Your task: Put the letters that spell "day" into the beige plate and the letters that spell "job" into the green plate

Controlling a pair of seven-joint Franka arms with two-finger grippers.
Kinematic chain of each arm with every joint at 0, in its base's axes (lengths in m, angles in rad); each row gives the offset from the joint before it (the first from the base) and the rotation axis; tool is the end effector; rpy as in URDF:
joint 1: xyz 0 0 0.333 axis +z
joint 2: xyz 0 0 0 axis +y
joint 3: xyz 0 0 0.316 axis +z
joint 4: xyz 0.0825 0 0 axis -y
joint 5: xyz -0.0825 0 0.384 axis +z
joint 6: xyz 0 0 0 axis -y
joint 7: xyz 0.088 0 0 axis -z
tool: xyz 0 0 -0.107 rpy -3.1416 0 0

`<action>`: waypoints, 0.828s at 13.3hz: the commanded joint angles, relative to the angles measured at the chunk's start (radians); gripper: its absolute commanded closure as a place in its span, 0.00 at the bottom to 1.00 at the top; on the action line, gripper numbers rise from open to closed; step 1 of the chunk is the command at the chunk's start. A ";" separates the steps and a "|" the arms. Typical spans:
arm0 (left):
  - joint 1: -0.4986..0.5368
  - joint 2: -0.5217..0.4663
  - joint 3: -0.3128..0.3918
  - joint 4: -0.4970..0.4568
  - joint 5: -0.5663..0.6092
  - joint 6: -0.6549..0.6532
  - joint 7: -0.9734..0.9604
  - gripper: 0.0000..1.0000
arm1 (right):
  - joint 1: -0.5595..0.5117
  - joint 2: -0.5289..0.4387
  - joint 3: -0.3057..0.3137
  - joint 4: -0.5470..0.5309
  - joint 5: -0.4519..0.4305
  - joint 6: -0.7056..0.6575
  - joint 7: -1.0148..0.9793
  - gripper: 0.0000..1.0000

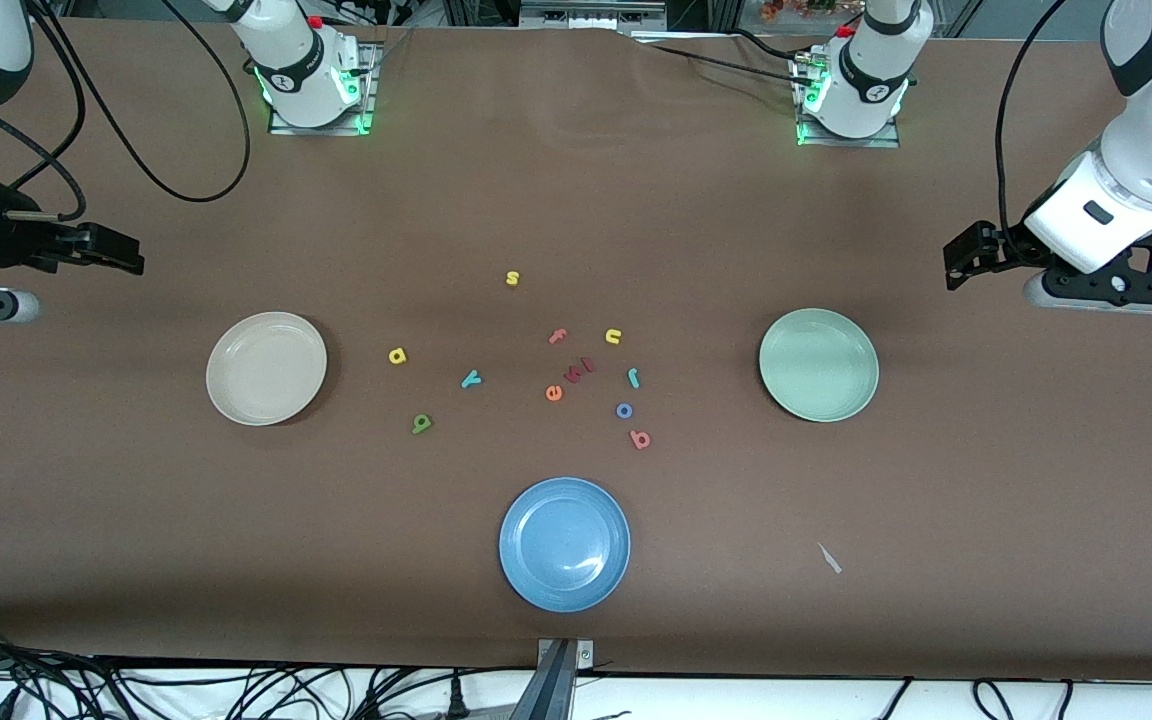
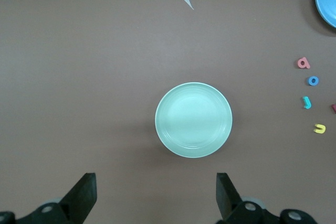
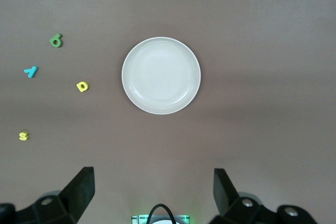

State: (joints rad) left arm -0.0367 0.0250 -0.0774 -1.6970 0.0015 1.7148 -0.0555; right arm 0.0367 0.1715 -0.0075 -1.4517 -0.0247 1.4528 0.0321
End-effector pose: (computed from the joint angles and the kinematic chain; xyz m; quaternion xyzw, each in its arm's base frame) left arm 0.5660 -0.0643 0.5630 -0.9996 0.0294 0.0036 0.0001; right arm 0.5914 0.0148 0.5722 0.9963 -0.0018 -0.0846 0.0156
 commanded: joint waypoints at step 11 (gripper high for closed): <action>0.046 0.044 0.005 0.010 -0.095 -0.004 0.014 0.00 | -0.003 -0.010 0.001 -0.003 -0.006 -0.008 -0.014 0.00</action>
State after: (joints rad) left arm 0.0013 0.0737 -0.0691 -1.6937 -0.0763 1.7205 -0.0554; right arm 0.0366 0.1715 -0.0078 -1.4517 -0.0247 1.4528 0.0320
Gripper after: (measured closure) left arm 0.000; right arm 0.000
